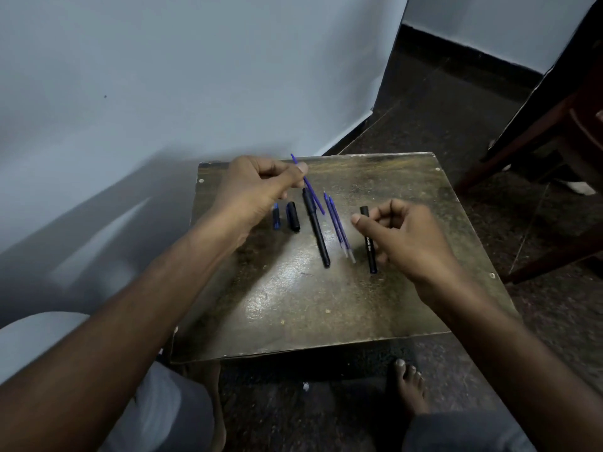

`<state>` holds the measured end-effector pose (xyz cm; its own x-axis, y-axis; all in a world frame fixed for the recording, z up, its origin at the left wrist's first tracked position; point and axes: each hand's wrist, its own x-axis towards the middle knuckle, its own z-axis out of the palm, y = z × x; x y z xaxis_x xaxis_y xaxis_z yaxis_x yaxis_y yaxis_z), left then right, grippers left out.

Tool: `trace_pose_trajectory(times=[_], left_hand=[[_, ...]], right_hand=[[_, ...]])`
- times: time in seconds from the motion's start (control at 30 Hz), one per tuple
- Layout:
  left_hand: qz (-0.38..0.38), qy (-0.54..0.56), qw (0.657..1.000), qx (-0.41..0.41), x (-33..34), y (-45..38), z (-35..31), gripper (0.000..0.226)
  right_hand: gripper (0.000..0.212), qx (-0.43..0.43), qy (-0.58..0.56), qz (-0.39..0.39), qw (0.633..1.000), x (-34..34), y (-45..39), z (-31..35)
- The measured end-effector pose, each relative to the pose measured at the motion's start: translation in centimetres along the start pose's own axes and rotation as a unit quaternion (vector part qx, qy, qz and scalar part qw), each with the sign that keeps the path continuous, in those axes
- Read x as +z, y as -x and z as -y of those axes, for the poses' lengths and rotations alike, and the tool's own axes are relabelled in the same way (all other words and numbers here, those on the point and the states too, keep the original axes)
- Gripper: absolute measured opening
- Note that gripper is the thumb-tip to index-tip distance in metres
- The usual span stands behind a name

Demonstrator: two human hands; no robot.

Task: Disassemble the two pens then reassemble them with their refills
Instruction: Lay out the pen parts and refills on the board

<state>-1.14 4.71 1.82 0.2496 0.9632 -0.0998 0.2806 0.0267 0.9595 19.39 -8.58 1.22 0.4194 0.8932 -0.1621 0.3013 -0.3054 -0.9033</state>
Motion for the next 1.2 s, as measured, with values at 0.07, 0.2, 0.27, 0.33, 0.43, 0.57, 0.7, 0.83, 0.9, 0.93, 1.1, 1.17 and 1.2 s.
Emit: trace_pose_trajectory(times=[0.07,0.2,0.27,0.33,0.43,0.57,0.7,0.83,0.9,0.93,1.1,1.17,1.2], left_hand=[[0.035,-0.049,0.998,0.008,1.9,0.4,-0.7,0.021],[0.083,-0.118,0.989,0.015,6.5,0.0,-2.2,0.024],[0.089,-0.141,0.986,0.009,8.5,-1.1,-2.9,0.026],[0.090,-0.162,0.983,0.011,10.2,-2.2,-3.4,0.027],[0.093,-0.167,0.981,0.017,12.6,-3.5,-4.1,0.026],[0.097,-0.206,0.974,0.001,14.6,-4.8,-3.4,0.031],[0.079,-0.245,0.966,0.003,14.7,-5.7,-2.6,0.037],[0.078,-0.253,0.964,0.035,13.9,-5.3,-3.0,0.042],[0.078,-0.230,0.969,0.044,12.4,-4.6,-3.6,0.043],[0.080,-0.199,0.976,0.045,11.3,-4.0,-4.0,0.040],[0.089,-0.217,0.970,0.070,3.9,1.4,-5.0,0.027],[0.123,-0.234,0.964,0.031,1.4,3.7,-4.6,0.029],[0.149,-0.230,0.962,-0.001,0.6,4.8,-4.2,0.031]], right_hand=[[0.023,-0.001,0.026,-0.023,0.999,-0.9,-0.4,-0.1],[0.026,-0.014,0.193,-0.047,0.980,-3.6,-1.2,0.0],[0.030,-0.014,0.274,-0.056,0.960,-5.0,-1.6,-0.4],[0.034,-0.004,0.311,-0.055,0.949,-5.7,-1.8,-1.0],[0.033,-0.008,0.331,-0.038,0.943,-5.8,-1.7,-1.4],[0.034,-0.005,0.343,-0.023,0.939,-5.8,-1.9,-1.4],[0.032,0.007,0.330,-0.009,0.944,-5.2,-1.8,-0.9],[0.030,-0.004,0.327,0.005,0.945,-4.6,-1.3,-0.2],[0.029,-0.014,0.313,0.016,0.949,-4.1,-1.1,0.3],[0.029,-0.018,0.295,0.026,0.955,-3.8,-0.9,0.5],[0.028,-0.015,0.170,0.124,0.977,-1.7,0.5,1.2],[0.028,-0.016,0.130,0.140,0.981,-0.6,1.0,1.3],[0.027,-0.016,0.105,0.140,0.985,-0.1,1.2,1.4]])
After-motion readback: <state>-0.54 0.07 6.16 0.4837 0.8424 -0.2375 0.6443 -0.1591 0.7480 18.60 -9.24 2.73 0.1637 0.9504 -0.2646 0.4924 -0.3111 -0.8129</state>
